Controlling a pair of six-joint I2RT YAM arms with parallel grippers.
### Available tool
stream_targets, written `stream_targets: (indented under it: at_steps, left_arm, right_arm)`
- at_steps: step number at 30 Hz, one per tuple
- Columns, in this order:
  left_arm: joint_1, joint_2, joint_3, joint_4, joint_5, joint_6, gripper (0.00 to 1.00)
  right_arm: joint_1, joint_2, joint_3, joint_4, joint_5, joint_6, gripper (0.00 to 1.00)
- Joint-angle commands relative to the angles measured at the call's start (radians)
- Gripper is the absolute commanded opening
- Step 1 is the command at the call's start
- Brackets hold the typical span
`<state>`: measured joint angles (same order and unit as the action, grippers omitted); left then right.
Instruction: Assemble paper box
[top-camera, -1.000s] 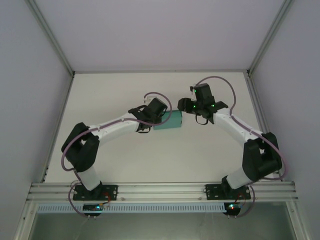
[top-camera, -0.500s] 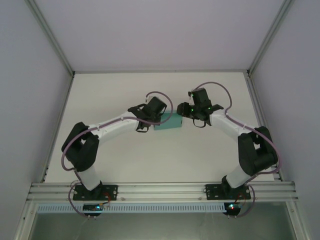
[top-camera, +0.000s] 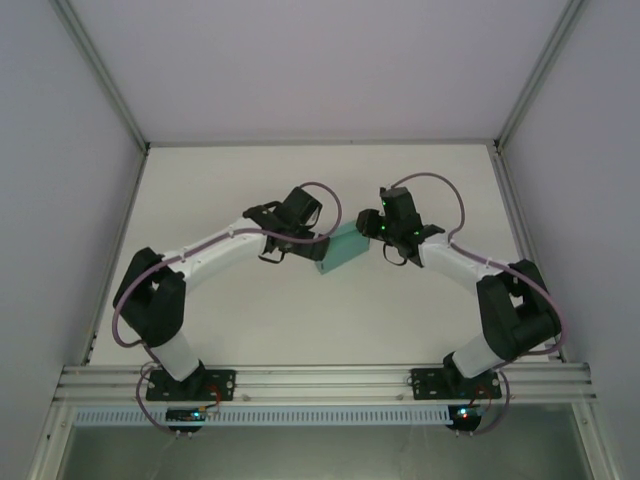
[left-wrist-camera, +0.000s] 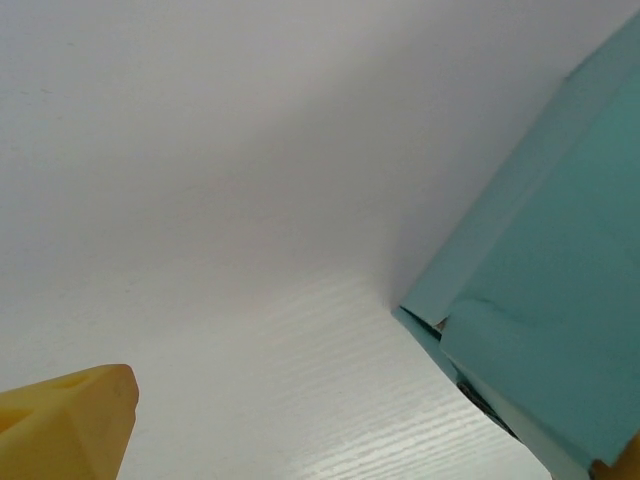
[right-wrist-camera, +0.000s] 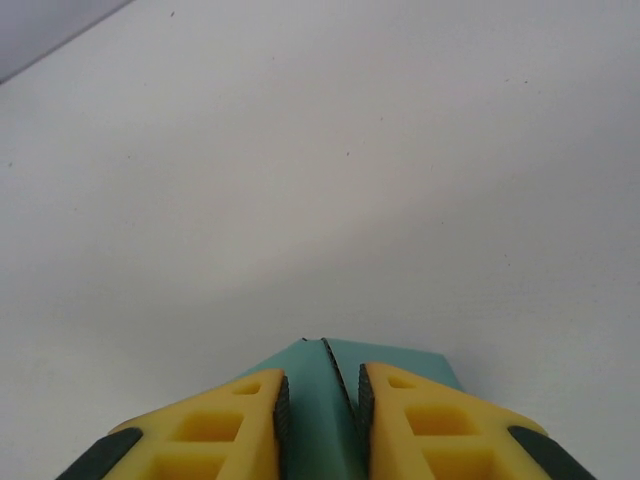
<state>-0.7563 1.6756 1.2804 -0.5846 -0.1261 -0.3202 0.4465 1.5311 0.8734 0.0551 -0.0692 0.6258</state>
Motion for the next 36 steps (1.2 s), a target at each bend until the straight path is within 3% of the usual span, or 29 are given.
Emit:
stream_targets:
  at_steps: [1, 5, 11, 17, 24, 28, 34, 36]
  left_arm:
    - [0.009, -0.045, 0.019, 0.001, 0.212, 0.024, 0.99]
    - [0.024, -0.078, 0.017, 0.059, 0.360, 0.005, 0.99]
    - [0.108, -0.069, 0.016, 0.085, 0.363, -0.116, 0.99]
    - [0.202, -0.057, -0.109, 0.214, 0.506, -0.213, 0.85]
    - [0.248, -0.022, -0.256, 0.373, 0.613, -0.295, 0.63]
    - [0.283, -0.023, -0.386, 0.495, 0.660, -0.364, 0.45]
    - [0.303, 0.006, -0.492, 0.601, 0.682, -0.400, 0.07]
    - [0.304, 0.017, -0.505, 0.623, 0.684, -0.402, 0.00]
  right_arm:
    - [0.024, 0.081, -0.113, -0.204, 0.004, 0.016, 0.25]
    - [0.025, 0.077, -0.141, -0.193, -0.001, 0.037, 0.23]
    - [0.034, 0.065, -0.162, -0.178, 0.010, 0.044, 0.22]
    - [0.044, 0.054, -0.178, -0.170, 0.017, 0.058, 0.21]
    - [0.047, 0.050, -0.196, -0.184, 0.011, 0.072, 0.19]
    - [0.041, 0.052, -0.218, -0.162, -0.025, 0.081, 0.18]
    - [0.025, 0.056, -0.301, -0.005, -0.135, 0.029, 0.11]
    - [0.014, 0.058, -0.330, 0.057, -0.179, 0.029, 0.09]
